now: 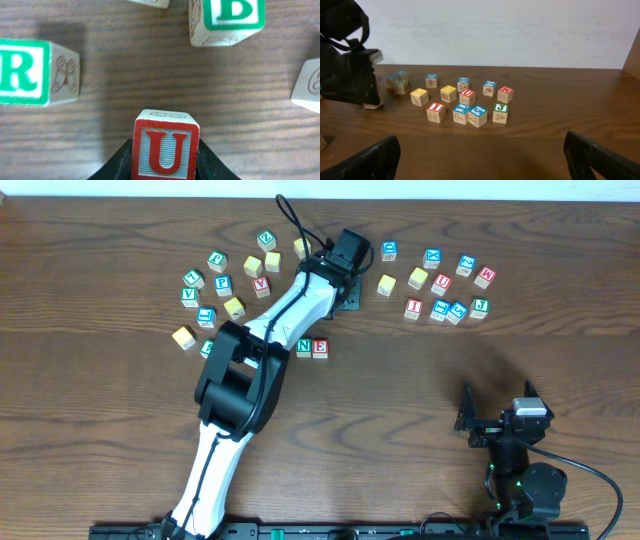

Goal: Spell out NEURIPS
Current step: 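Grasp the red U block with the left gripper and lift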

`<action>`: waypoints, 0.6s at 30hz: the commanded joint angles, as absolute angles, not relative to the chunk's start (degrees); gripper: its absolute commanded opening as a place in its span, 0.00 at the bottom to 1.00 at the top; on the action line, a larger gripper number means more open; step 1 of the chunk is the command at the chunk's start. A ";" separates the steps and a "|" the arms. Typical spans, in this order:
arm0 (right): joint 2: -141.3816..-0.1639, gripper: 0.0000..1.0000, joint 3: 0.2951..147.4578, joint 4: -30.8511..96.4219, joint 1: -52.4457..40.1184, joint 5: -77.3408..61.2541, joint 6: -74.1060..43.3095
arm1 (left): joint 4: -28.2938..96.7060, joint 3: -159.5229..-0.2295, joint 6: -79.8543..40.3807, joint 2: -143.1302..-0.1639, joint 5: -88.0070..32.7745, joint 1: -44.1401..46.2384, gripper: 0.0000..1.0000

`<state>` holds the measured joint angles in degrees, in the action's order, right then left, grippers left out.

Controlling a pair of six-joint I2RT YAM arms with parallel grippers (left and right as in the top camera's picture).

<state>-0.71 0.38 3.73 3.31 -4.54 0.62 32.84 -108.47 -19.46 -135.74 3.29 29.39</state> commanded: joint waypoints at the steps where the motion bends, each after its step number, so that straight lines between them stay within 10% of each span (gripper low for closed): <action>1: -0.38 0.99 0.32 3.92 3.66 -4.84 0.08 | 36.03 -108.71 -21.71 -130.96 3.62 29.67 0.31; 18: -0.38 0.99 0.32 3.92 3.66 -4.84 0.08 | 57.17 -108.68 -26.92 -130.06 -0.86 35.79 0.31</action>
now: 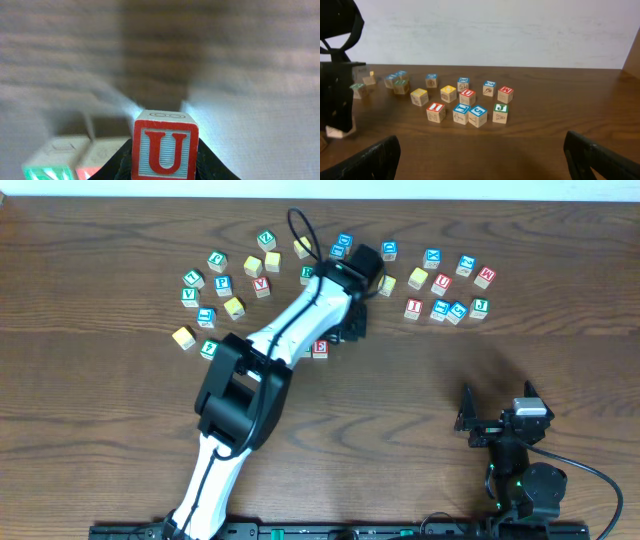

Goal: Spell out NEURIPS
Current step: 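Grasp the red U block with the left gripper and lift, then place the red U block right of the red E and release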

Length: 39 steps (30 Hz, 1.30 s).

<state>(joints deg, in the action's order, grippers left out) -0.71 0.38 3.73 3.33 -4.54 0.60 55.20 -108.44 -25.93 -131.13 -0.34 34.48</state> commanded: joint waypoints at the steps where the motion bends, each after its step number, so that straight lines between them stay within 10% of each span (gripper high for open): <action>1: -0.38 0.99 0.32 3.92 3.66 -4.84 0.08 | 57.74 -108.68 -26.92 -130.08 -0.89 35.99 0.31; 35: -0.38 0.99 0.32 3.92 3.66 -4.84 0.08 | 56.07 -105.97 -31.46 -130.41 4.73 36.10 0.32; 39: -0.38 0.99 0.32 3.92 3.66 -4.84 0.08 | 56.10 -105.97 -31.86 -130.41 4.27 36.10 0.45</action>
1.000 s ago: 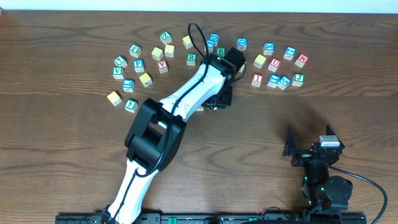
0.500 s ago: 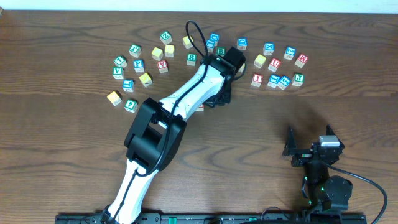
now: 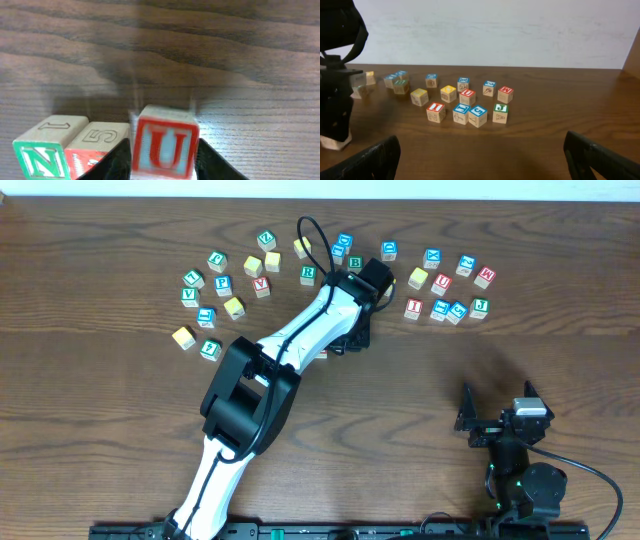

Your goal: Spell out NEURIPS

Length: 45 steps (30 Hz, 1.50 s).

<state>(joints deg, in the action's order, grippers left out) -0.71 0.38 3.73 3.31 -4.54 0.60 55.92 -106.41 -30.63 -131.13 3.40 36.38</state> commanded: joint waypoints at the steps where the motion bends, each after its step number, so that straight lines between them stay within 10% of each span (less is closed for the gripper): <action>1: -0.38 0.99 0.32 3.92 3.66 -4.84 0.08 | 56.10 -105.95 -31.86 -130.41 4.10 36.10 0.45; 28: -0.38 0.99 0.32 3.92 3.66 -4.84 0.08 | 58.19 -109.84 -27.68 -117.84 3.75 32.77 0.36; 34: -0.38 0.99 0.32 3.92 3.66 -4.84 0.08 | 63.11 -109.84 -27.73 -112.88 5.65 31.27 0.08; 45: -0.38 0.99 0.32 3.92 3.66 -4.84 0.08 | 74.50 -106.26 -33.95 -101.38 13.52 30.17 0.08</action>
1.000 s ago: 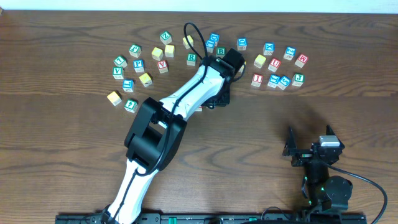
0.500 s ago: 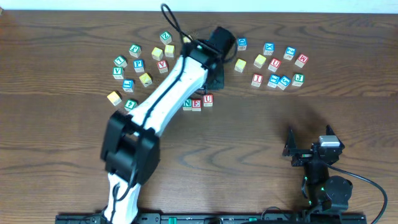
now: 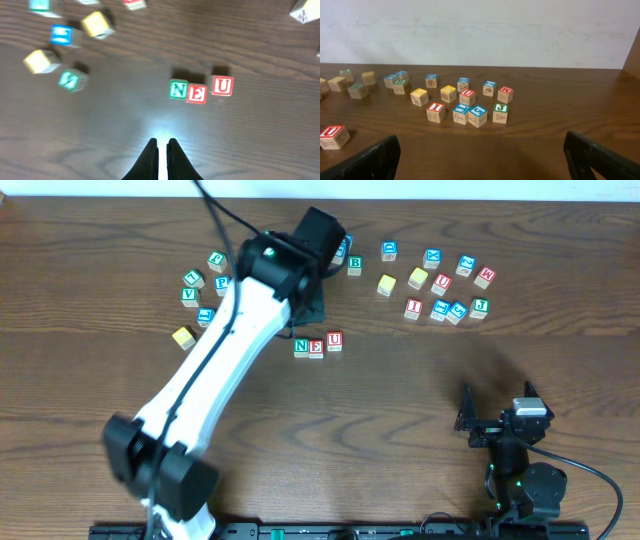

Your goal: Spell out NEURIPS

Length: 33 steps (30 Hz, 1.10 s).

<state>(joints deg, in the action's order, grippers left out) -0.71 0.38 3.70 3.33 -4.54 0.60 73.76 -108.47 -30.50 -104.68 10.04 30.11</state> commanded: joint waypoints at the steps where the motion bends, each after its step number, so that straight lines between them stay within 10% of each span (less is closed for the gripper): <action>1: -0.38 0.99 0.32 3.92 3.66 -4.84 0.08 | 74.24 -104.73 -34.96 -101.08 13.50 30.17 0.08; 33: -0.38 0.99 0.32 3.92 3.66 -4.84 0.08 | 46.89 -82.98 -33.67 -116.92 0.67 28.58 0.08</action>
